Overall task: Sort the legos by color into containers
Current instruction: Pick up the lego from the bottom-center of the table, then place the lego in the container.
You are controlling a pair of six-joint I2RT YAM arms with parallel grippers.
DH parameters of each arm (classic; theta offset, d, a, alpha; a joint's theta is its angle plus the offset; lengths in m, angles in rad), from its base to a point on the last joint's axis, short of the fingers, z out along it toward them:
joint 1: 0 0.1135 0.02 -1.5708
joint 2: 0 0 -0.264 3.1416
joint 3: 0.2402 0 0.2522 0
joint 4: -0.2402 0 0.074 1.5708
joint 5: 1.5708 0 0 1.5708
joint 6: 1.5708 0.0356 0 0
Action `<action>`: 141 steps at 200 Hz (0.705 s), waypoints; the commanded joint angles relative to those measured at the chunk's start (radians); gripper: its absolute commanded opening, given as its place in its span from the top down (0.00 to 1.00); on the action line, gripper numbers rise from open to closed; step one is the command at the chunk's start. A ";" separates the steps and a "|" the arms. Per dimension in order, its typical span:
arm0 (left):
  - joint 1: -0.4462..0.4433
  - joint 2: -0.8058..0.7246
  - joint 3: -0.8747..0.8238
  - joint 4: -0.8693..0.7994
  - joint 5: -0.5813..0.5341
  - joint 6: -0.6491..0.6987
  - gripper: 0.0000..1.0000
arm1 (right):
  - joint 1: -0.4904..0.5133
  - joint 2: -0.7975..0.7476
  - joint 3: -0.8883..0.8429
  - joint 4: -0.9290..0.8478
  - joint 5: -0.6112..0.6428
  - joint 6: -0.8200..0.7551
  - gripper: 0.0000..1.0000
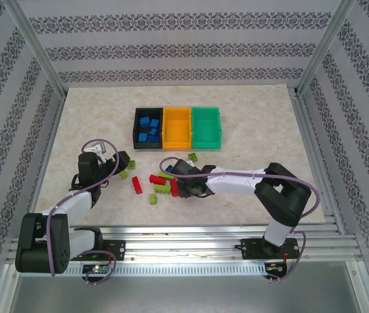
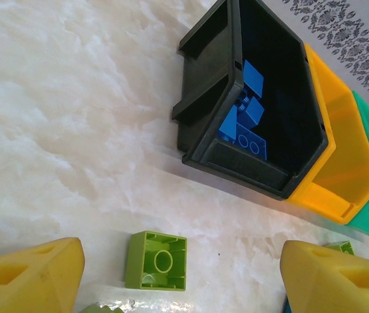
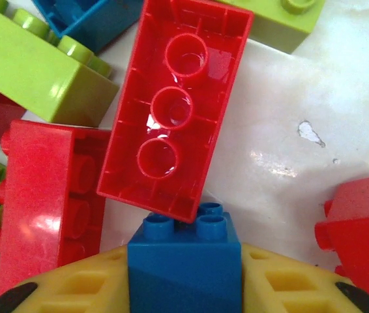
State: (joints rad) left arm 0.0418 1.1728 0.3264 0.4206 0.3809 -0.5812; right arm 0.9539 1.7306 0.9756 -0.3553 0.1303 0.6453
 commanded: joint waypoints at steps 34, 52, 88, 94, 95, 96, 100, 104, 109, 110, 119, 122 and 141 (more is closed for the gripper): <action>0.015 -0.009 -0.002 0.037 -0.002 0.004 0.21 | 0.009 -0.071 0.012 -0.046 0.009 -0.019 0.69; 0.015 -0.010 -0.003 0.034 -0.008 0.006 0.21 | 0.002 -0.112 0.042 -0.056 0.018 -0.048 0.69; 0.015 0.001 -0.001 0.041 -0.001 0.003 0.21 | -0.074 -0.068 0.186 -0.041 -0.026 -0.136 0.68; 0.015 0.003 -0.002 0.041 -0.003 0.003 0.21 | -0.088 -0.050 0.218 -0.031 -0.042 -0.146 0.68; 0.015 0.002 -0.001 0.040 -0.003 0.003 0.21 | -0.089 -0.046 0.222 -0.029 -0.045 -0.148 0.68; 0.015 0.002 -0.002 0.041 -0.003 0.003 0.21 | -0.092 -0.042 0.229 -0.026 -0.048 -0.150 0.68; 0.015 0.006 -0.002 0.042 -0.004 0.003 0.21 | -0.100 -0.027 0.256 -0.022 -0.058 -0.157 0.68; 0.015 0.008 -0.001 0.042 -0.002 0.003 0.21 | -0.109 -0.010 0.284 -0.019 -0.068 -0.163 0.68; 0.015 0.008 -0.002 0.042 -0.002 0.001 0.21 | -0.119 0.013 0.321 -0.019 -0.082 -0.171 0.68; 0.015 0.009 -0.002 0.042 -0.002 0.001 0.21 | -0.121 0.019 0.329 -0.018 -0.086 -0.172 0.67; 0.015 0.012 0.000 0.044 0.004 0.000 0.21 | -0.135 0.065 0.400 -0.025 -0.104 -0.190 0.67; 0.015 0.013 0.000 0.044 0.005 0.000 0.21 | -0.139 0.085 0.431 -0.027 -0.107 -0.195 0.67; 0.015 0.012 0.003 0.044 0.016 -0.006 0.21 | -0.161 0.200 0.600 -0.044 -0.130 -0.225 0.66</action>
State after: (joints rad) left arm 0.0418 1.1793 0.3264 0.4206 0.3832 -0.5816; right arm 0.8143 1.8057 1.4036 -0.3923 0.0586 0.4896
